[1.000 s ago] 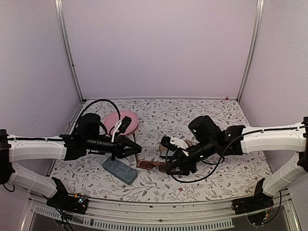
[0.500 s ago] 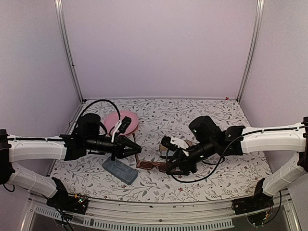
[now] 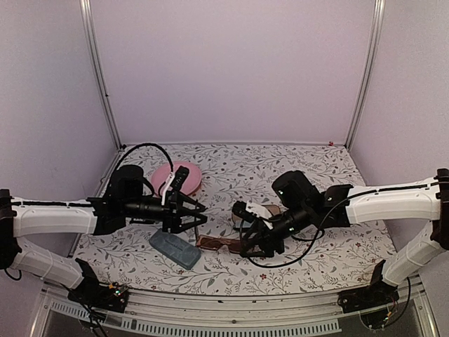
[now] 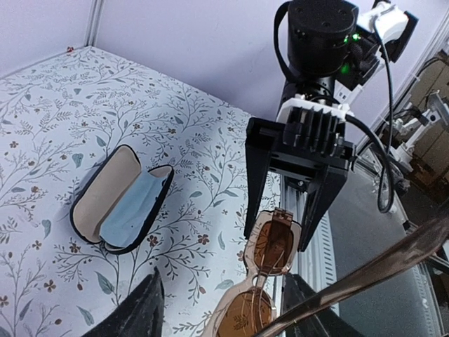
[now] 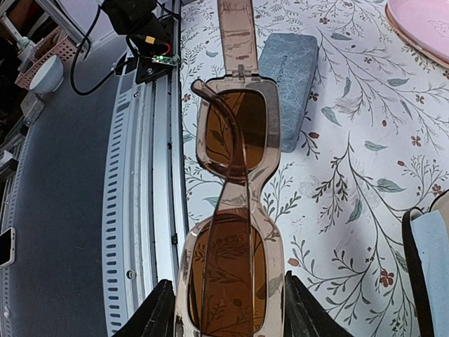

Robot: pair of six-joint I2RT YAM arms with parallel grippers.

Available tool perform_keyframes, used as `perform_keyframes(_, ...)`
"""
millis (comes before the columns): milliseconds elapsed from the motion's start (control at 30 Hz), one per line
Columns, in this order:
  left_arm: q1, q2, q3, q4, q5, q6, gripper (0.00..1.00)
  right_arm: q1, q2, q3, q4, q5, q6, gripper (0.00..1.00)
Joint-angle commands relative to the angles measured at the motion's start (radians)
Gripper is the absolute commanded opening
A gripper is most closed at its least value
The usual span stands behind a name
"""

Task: Organize the sunglasses
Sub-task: Fold the left temple of the sunglasses on the sunglasses.

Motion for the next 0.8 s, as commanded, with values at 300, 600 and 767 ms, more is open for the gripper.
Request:
perform_keyframes(300, 0.005, -0.212, -0.117, 0.025, -0.055, 0.024, 0.71, 0.000, 0.023, 0.037, 0.033, -0.023, -0.010, 0.37)
perform_keyframes(600, 0.028, -0.316, -0.143, 0.023, -0.183, -0.028, 0.54, 0.001, 0.022, 0.044, 0.027, -0.029, -0.008, 0.36)
perform_keyframes(767, 0.032, -0.279, -0.105, -0.007, -0.247, -0.060, 0.37, 0.001, 0.017, 0.048, 0.020, -0.027, -0.009, 0.36)
